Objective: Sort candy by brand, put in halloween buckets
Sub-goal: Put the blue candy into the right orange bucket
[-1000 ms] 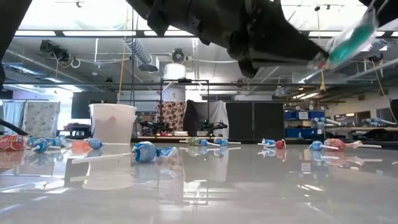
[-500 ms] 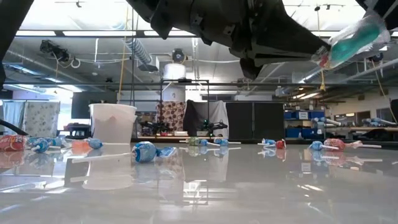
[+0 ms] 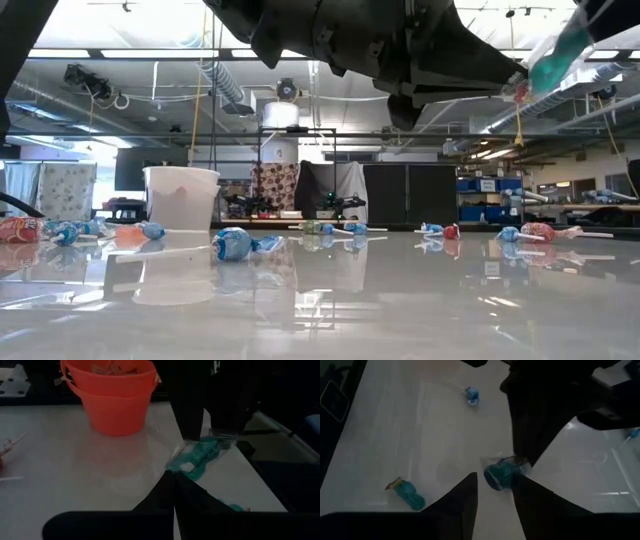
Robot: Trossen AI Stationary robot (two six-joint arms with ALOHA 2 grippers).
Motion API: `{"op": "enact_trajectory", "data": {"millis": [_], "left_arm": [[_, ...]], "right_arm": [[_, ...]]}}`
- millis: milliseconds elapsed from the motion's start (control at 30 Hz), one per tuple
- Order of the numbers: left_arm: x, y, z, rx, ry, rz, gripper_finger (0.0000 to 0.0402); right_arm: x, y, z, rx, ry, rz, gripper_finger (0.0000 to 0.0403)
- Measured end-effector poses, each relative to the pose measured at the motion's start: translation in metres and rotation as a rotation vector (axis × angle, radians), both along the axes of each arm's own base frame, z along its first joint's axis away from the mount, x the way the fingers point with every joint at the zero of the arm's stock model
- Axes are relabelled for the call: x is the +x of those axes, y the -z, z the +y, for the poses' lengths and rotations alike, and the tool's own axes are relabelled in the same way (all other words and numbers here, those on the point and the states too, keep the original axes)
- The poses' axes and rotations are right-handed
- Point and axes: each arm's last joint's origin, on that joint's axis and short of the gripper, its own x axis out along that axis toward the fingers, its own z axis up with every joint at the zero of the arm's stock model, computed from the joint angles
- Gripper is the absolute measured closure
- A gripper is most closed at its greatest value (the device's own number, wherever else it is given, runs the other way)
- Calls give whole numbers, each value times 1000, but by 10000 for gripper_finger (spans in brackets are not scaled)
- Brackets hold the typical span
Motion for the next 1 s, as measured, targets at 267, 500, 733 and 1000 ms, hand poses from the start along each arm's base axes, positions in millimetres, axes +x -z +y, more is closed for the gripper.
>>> {"op": "enact_trajectory", "data": {"millis": [267, 500, 733, 1000], "left_arm": [[-1, 1, -3, -70, 47, 34, 381], [-4, 2, -21, 47, 89, -18, 292], [1, 21, -46, 67, 96, -124, 204], [9, 39, -67, 62, 107, -129, 146]], "right_arm": [[-1, 1, 0, -8, -29, 31, 389], [-14, -17, -16, -5, 0, 48, 396], [-52, -56, -53, 200, 82, 124, 397], [-94, -81, -86, 545, 173, 368, 395]]}}
